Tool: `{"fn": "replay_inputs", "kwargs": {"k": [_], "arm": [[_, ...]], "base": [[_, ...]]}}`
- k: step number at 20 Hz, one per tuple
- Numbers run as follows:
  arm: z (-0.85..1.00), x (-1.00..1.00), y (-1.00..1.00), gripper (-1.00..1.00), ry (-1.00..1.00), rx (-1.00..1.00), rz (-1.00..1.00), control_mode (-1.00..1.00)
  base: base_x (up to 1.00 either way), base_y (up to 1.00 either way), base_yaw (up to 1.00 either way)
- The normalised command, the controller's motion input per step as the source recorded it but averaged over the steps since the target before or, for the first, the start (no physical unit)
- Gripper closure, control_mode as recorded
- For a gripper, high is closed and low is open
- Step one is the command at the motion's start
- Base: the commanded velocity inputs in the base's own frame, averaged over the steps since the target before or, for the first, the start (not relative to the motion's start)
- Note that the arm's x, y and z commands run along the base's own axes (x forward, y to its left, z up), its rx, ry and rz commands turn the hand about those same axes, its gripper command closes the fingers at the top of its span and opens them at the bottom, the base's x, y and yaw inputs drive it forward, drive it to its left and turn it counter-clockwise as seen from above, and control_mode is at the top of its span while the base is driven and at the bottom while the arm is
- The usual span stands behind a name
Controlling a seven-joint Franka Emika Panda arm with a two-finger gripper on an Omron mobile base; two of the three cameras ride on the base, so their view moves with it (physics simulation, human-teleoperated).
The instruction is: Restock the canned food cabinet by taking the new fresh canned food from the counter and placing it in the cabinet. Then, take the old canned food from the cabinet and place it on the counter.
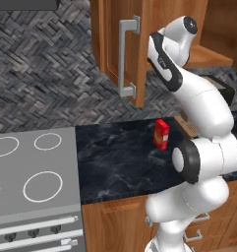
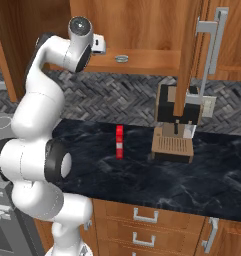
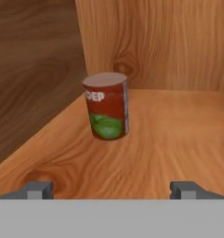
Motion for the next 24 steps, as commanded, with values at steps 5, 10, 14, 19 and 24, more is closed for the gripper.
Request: {"fn": "replay_inputs", "kwargs": {"k": [5, 10, 14, 19, 24], "arm": [[-0.02, 0.45, 0.12, -1.0, 0.0, 0.0, 0.0, -1.0], [0.0, 0.27, 0.21, -1.0, 0.0, 0.0, 0.0, -1.0], [0.0, 0.21, 0.11, -1.0, 0.0, -0.02, 0.0, -1.0], [0.0, 0.25, 0.09, -1.0, 0.0, -0.04, 0.0, -1.0], [0.0, 0.25, 0.03, -1.0, 0.0, -0.02, 0.0, -1.0]], "base": [[0.0, 0.0, 0.0], [0.0, 0.0, 0.0], [0.0, 0.0, 0.0], [0.0, 0.0, 0.0], [0.0, 0.0, 0.0]]}}
